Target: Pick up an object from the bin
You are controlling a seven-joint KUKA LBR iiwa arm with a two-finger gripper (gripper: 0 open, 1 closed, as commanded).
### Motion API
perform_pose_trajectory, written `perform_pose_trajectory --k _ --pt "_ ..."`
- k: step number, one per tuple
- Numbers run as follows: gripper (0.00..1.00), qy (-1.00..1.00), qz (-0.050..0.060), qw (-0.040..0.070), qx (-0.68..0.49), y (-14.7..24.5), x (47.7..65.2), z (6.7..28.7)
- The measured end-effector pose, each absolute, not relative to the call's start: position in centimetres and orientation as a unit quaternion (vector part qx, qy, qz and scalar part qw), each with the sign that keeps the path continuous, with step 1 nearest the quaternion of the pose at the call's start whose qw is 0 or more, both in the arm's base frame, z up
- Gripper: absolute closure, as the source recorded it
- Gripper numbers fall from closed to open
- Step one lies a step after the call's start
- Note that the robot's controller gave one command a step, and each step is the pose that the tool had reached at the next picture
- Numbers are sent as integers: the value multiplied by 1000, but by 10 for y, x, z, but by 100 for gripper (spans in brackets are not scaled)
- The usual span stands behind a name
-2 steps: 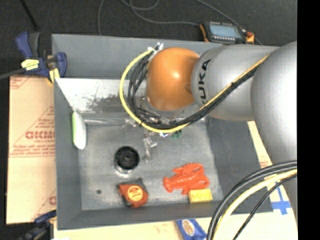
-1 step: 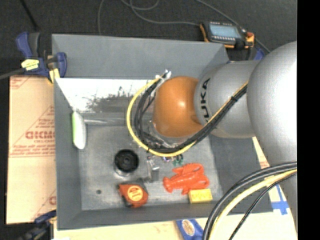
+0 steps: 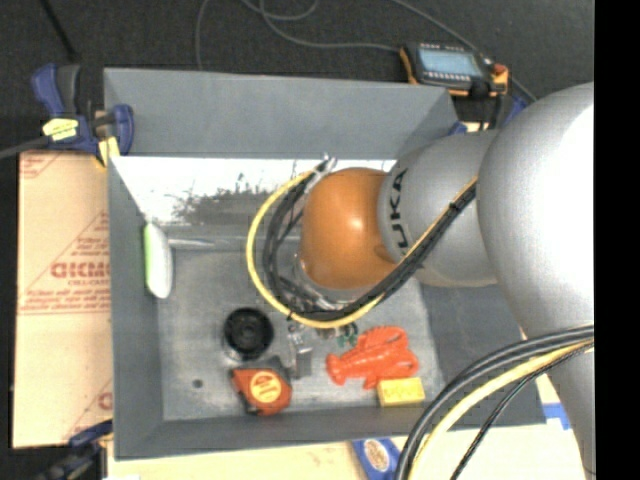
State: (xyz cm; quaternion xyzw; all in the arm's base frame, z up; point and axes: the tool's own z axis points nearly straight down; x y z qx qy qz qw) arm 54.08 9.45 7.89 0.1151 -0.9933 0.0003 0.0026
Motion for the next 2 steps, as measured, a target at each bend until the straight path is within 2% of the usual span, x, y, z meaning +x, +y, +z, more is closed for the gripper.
perform_pose_trajectory --k 1,2 --pt "0 -998 0 -1 70 110 575 73" --pt "0 -997 0 3 73 95 564 106"
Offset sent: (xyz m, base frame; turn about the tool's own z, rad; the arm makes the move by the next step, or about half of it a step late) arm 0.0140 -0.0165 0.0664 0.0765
